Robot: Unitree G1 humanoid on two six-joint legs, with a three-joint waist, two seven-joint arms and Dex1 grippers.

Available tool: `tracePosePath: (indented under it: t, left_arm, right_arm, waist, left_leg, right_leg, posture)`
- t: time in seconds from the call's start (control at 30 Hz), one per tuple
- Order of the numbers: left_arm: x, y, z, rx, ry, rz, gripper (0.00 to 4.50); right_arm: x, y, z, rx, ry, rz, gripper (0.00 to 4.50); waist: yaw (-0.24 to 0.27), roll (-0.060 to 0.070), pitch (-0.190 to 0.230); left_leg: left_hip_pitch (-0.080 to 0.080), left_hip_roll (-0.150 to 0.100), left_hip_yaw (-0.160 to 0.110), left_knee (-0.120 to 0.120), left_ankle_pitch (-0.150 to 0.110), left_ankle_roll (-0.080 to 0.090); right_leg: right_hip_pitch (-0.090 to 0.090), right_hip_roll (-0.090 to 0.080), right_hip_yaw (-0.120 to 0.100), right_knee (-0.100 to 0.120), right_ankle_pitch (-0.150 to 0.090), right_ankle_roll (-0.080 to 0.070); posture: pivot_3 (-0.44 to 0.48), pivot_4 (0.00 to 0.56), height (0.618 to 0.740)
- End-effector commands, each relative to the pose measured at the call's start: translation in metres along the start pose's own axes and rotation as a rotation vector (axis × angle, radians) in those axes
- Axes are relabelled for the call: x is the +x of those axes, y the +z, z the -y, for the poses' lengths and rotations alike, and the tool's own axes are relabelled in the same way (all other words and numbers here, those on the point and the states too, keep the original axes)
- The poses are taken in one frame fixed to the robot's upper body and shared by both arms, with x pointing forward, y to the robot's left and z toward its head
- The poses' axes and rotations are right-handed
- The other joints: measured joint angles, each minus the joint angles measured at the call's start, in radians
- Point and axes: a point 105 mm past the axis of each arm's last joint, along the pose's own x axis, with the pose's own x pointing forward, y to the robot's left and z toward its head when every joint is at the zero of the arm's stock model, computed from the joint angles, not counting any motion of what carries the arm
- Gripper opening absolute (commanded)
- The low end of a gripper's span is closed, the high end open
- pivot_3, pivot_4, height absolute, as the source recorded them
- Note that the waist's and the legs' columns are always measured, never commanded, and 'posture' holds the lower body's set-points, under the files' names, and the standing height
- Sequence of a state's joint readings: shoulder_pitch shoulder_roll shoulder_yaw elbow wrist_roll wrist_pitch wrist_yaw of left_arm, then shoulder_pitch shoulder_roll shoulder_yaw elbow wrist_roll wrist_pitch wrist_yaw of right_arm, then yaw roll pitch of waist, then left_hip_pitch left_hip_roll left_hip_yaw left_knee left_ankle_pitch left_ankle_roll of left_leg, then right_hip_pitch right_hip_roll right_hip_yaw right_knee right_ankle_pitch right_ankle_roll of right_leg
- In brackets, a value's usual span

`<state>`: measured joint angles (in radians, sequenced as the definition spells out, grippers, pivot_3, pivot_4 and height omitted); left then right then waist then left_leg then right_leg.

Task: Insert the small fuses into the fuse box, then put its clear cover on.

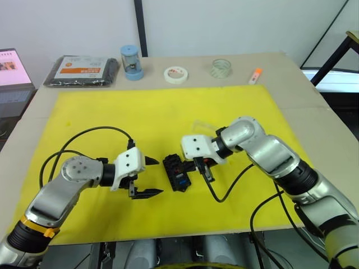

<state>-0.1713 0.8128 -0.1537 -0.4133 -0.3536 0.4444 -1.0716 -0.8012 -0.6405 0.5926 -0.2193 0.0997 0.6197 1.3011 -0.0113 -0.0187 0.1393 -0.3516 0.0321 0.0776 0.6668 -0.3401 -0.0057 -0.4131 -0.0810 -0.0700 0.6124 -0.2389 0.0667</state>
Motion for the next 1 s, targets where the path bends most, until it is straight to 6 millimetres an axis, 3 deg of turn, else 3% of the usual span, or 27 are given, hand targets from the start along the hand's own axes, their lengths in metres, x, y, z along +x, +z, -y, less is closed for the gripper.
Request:
tracePosePath:
  t: [0.03,0.17,0.3,0.43,0.6,0.8,0.9,1.0]
  left_arm:
    - [-0.002,0.009,-0.001,0.042,0.008,0.021,4.50]
    - [-0.004,0.009,-0.002,0.040,0.016,0.020,4.50]
    - [-0.009,0.012,-0.007,0.032,0.030,0.031,4.50]
    - [-0.019,0.025,-0.007,-0.012,0.027,0.094,4.50]
    - [-0.045,0.038,-0.011,-0.053,0.061,0.102,4.50]
    - [-0.101,0.028,-0.017,-0.109,0.164,-0.014,4.50]
    - [-0.127,0.016,-0.020,-0.135,0.231,-0.073,4.50]
    - [-0.157,-0.003,-0.021,-0.177,0.295,-0.154,4.50]
  right_arm:
    - [0.009,-0.023,-0.006,0.029,0.022,-0.094,0.05]
    - [0.008,-0.019,-0.005,0.022,0.025,-0.080,0.05]
    - [-0.003,0.003,0.001,0.024,0.015,0.005,0.05]
    - [-0.024,0.029,0.004,0.035,-0.010,0.113,0.05]
    - [-0.055,0.036,0.005,0.046,-0.068,0.164,0.05]
    - [-0.094,-0.009,0.000,0.111,-0.186,0.064,0.05]
    - [-0.116,-0.032,-0.005,0.176,-0.239,0.019,0.66]
    - [-0.141,-0.062,-0.014,0.260,-0.294,-0.061,1.71]
  waist:
    - [0.000,0.000,0.000]
    - [0.000,0.000,0.000]
    - [0.000,0.000,0.000]
    - [0.000,0.000,0.000]
    - [0.001,0.000,0.000]
    - [0.000,0.001,0.001]
    - [0.000,0.002,0.001]
    - [0.000,0.002,0.001]
  left_leg:
    - [0.000,0.000,0.000,0.000,0.000,0.000]
    - [0.003,0.000,0.000,0.000,-0.001,0.001]
    - [0.003,0.000,0.000,0.000,-0.001,0.001]
    - [0.001,0.001,0.000,0.000,0.000,0.001]
    - [-0.004,0.001,-0.001,0.000,0.002,-0.003]
    - [-0.003,0.000,-0.001,0.000,-0.001,0.001]
    - [-0.003,0.000,0.000,0.000,0.000,-0.001]
    - [-0.003,0.000,0.001,0.000,0.000,0.000]
  right_leg:
    - [0.000,0.000,0.000,0.000,0.000,0.000]
    - [0.002,0.000,0.000,0.000,0.000,0.000]
    - [0.003,0.000,0.000,0.000,0.000,0.000]
    - [0.001,0.000,0.000,0.000,0.000,0.000]
    - [-0.002,-0.001,0.000,0.000,0.000,0.000]
    - [-0.002,-0.002,-0.001,-0.001,0.000,0.000]
    - [-0.003,-0.002,-0.001,-0.002,0.000,0.000]
    - [-0.004,-0.001,-0.001,-0.002,0.000,0.000]
  posture:
    - [0.000,0.150,0.740]
    - [0.000,0.150,0.740]
    - [0.000,0.150,0.740]
    - [0.000,0.150,0.740]
    - [0.000,0.150,0.740]
    - [0.000,0.150,0.740]
    - [0.000,0.150,0.740]
    - [0.000,0.150,0.740]
